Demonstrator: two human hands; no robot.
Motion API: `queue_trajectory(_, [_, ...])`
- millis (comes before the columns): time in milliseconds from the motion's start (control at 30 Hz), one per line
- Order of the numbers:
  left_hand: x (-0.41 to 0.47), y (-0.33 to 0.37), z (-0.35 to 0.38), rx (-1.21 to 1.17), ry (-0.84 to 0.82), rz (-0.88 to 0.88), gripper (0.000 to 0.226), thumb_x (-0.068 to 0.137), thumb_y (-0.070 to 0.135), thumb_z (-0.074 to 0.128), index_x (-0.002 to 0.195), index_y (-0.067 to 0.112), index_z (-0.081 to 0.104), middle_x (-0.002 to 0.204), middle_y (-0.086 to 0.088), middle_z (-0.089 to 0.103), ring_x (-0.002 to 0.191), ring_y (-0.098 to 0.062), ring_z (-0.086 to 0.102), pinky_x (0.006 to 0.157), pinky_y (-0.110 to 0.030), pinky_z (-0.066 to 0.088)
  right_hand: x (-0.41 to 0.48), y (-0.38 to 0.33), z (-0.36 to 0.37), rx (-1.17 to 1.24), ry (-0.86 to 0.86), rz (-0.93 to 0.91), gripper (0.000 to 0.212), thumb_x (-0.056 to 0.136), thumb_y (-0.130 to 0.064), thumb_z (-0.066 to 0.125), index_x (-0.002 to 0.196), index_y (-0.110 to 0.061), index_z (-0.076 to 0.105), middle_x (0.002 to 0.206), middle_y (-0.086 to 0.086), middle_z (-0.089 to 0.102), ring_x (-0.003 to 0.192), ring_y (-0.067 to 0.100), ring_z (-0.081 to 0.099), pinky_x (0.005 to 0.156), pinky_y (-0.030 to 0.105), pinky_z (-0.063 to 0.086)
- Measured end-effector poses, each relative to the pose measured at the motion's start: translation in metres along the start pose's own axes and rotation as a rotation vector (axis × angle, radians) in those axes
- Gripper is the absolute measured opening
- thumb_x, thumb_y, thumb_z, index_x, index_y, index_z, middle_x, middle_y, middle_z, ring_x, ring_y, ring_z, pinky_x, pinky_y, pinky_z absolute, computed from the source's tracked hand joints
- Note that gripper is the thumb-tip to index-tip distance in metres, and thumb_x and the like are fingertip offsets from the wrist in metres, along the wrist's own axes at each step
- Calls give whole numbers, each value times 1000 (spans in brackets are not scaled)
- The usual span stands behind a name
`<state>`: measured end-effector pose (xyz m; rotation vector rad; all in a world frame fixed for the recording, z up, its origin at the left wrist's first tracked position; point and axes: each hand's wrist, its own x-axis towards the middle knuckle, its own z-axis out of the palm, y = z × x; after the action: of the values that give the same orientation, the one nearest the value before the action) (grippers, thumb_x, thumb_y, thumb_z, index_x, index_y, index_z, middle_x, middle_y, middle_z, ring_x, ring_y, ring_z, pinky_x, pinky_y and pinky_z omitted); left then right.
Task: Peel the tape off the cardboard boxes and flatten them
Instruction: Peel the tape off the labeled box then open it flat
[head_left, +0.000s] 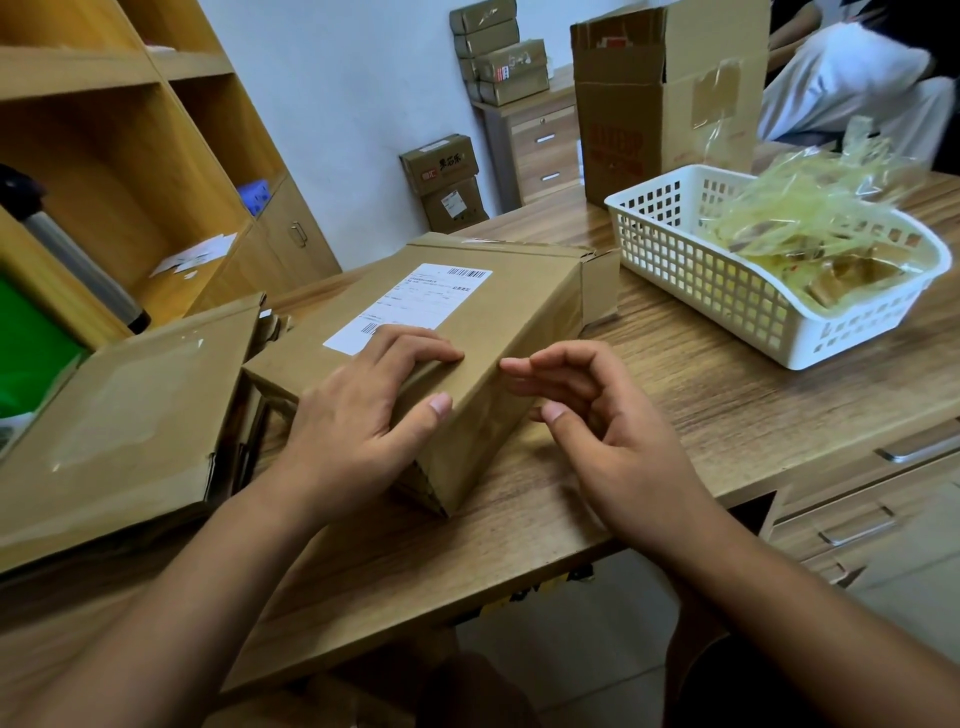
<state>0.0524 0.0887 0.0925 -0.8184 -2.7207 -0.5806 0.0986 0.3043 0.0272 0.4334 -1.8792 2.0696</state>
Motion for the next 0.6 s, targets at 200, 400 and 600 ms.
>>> queue_trajectory(200, [0, -1, 2, -4, 14, 1, 49, 87, 60, 33, 128, 43, 55, 134, 27, 48, 122, -2, 51, 89, -46, 48, 0, 0, 0, -24, -57, 10, 33, 99, 8, 47, 115, -20, 54, 118, -5, 71, 117, 14, 65, 101, 36, 52])
queue_trajectory(400, [0, -2, 3, 0, 22, 10, 47, 88, 59, 33, 127, 43, 56, 133, 27, 48, 120, -3, 53, 89, -46, 48, -1, -2, 2, -84, -84, 13, 28, 100, 2, 50, 115, -22, 54, 111, -6, 72, 116, 12, 65, 98, 33, 53])
queue_trajectory(600, [0, -1, 4, 0, 33, 2, 48, 88, 58, 32, 126, 42, 57, 133, 28, 49, 119, 0, 52, 87, -43, 48, 12, -1, 5, -155, 87, 4, 26, 96, -5, 62, 110, -25, 54, 104, -6, 69, 100, 10, 67, 89, 33, 57])
